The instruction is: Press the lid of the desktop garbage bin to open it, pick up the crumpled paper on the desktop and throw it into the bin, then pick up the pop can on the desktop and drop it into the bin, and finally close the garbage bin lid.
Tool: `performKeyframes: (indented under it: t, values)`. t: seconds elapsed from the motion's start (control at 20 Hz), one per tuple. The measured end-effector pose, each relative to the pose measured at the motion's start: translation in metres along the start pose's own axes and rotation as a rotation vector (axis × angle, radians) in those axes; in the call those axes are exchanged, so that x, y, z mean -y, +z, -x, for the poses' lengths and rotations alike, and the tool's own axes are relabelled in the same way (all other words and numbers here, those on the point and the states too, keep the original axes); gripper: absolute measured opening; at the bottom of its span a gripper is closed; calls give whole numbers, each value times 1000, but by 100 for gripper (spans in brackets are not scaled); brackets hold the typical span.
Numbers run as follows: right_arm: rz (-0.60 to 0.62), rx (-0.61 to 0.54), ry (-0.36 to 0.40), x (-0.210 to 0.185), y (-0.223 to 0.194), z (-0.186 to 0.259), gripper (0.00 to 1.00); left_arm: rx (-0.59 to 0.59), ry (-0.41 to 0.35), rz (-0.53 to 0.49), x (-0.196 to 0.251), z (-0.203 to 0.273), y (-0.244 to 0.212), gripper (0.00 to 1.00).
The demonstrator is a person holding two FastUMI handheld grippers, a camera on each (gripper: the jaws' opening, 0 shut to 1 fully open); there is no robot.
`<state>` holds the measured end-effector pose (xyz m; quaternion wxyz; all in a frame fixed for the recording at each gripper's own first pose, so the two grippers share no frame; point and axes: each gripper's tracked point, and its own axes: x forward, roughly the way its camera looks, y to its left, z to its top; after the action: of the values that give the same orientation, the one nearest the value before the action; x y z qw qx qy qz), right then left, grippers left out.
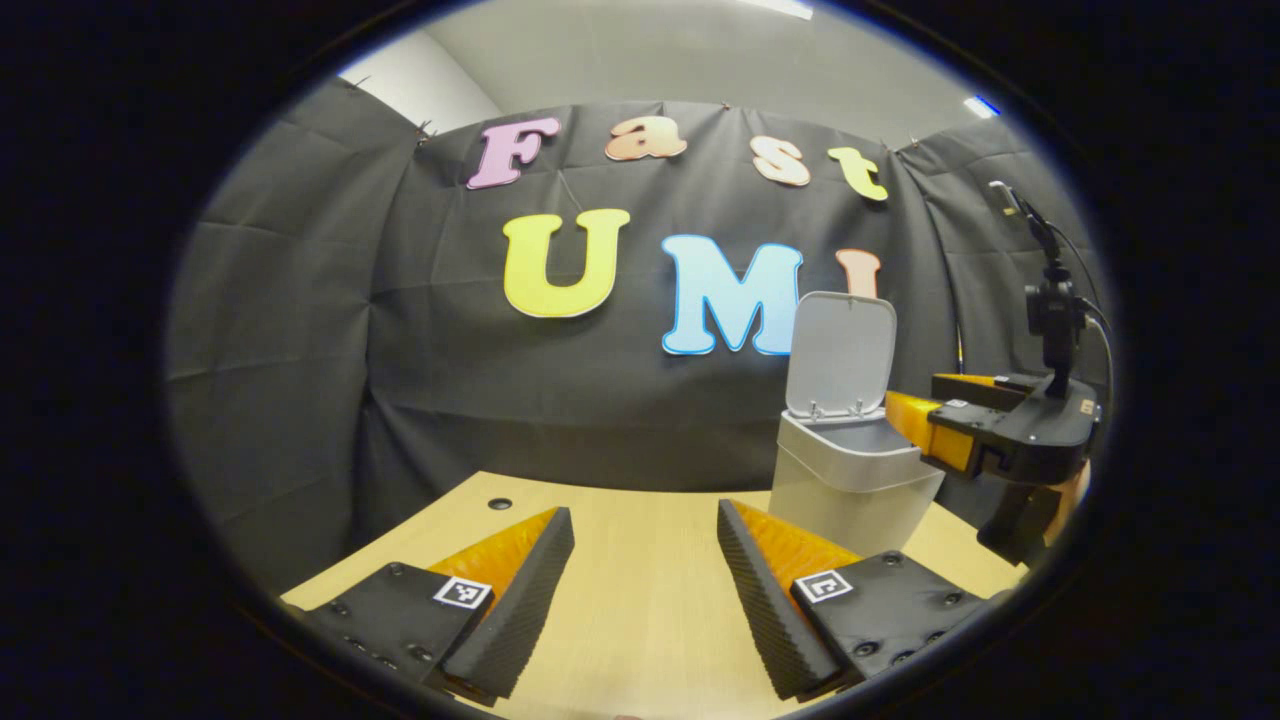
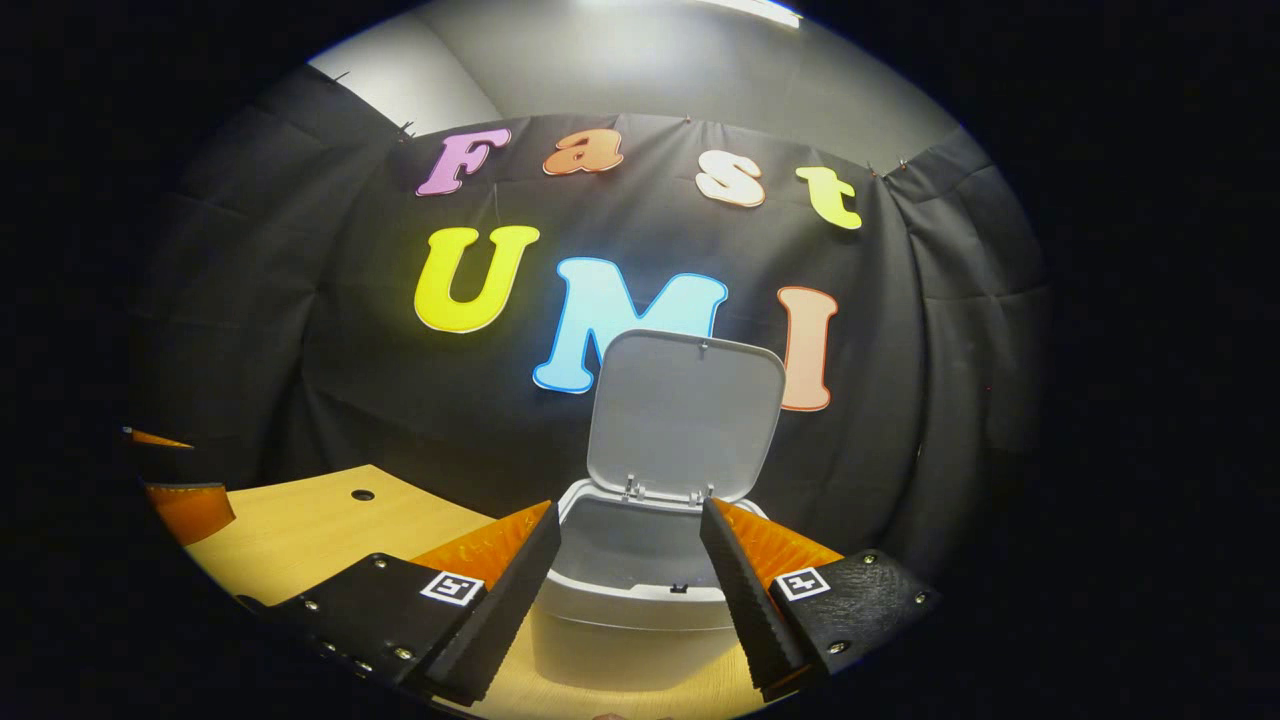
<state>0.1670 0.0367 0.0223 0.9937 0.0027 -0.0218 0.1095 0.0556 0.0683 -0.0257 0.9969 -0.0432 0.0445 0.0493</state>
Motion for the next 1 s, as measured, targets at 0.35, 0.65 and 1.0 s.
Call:
performKeyframes:
  t: [0.35,0.65,1.0]
  values:
    - [22,35,-55,19,41,-21,90,18,-38,-15,-5,-8,11,97]
    - [36,52,-126,40,82,-50,90,33,-126,-51,-1,-26,22,96]
    - [58,88,-141,51,123,-95,90,57,-168,-44,4,-36,30,96]
